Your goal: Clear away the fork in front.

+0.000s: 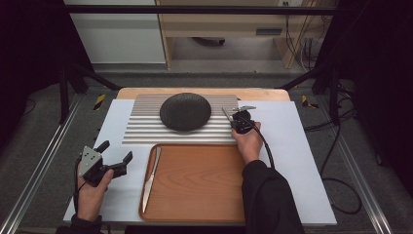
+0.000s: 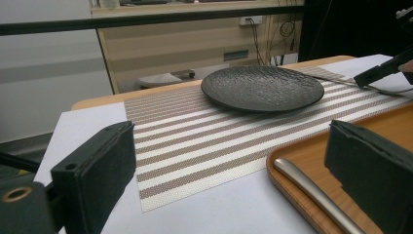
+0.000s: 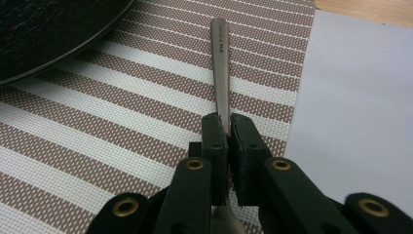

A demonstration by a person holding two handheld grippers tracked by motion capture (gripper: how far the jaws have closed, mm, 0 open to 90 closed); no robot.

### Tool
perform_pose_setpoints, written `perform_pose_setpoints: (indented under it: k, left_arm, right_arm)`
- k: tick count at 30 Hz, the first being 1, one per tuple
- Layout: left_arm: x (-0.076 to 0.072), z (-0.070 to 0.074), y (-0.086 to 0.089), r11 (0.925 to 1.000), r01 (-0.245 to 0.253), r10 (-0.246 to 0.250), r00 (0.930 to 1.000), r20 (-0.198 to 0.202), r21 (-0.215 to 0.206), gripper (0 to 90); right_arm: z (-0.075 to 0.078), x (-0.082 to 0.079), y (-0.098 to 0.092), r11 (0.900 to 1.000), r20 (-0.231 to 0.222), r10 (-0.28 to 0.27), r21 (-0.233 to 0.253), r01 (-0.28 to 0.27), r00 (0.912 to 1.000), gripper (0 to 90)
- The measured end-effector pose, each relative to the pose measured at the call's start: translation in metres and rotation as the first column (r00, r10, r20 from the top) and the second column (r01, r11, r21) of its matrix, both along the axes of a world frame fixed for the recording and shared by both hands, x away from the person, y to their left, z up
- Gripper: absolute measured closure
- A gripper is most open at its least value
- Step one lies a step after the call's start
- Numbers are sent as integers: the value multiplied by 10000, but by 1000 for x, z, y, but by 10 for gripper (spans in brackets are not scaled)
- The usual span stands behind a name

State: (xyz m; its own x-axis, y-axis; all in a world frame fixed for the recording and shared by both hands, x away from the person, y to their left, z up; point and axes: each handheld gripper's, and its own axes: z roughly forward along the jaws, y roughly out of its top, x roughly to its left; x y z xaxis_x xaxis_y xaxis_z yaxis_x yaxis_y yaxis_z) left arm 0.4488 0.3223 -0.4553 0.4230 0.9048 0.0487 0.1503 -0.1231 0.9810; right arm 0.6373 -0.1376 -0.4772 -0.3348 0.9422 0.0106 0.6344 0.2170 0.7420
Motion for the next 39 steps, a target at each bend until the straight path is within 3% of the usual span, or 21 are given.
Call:
perform_pose_setpoints:
  k: [11,15,18,25,39]
  left_arm:
    - [0,0,0,10000,-14,14,10000,4,0,51]
    - [0,0,0,10000,-17,17,10000,23,14,51]
    - [0,0,0,10000,-18,18,10000,24,12,52]
    - [0,0,0,10000,-9,9,10000,20,28,52]
    - [0,0,0,10000,0,0,10000,19,47,51]
  right_arm:
    - [1,-1,-2,9998,-94,92,187,-90,9999,856]
    - [1,-1,-4,9976,-205,48,687,-34,9998,856]
    - [0,-2,-2,9994,-142,127,316,-122,9998,855]
    - [-1,-3,1,9997,-6,232,13,-232,9997,855]
    - [-3,-4,3,9999,57,138,14,-138,9999,840]
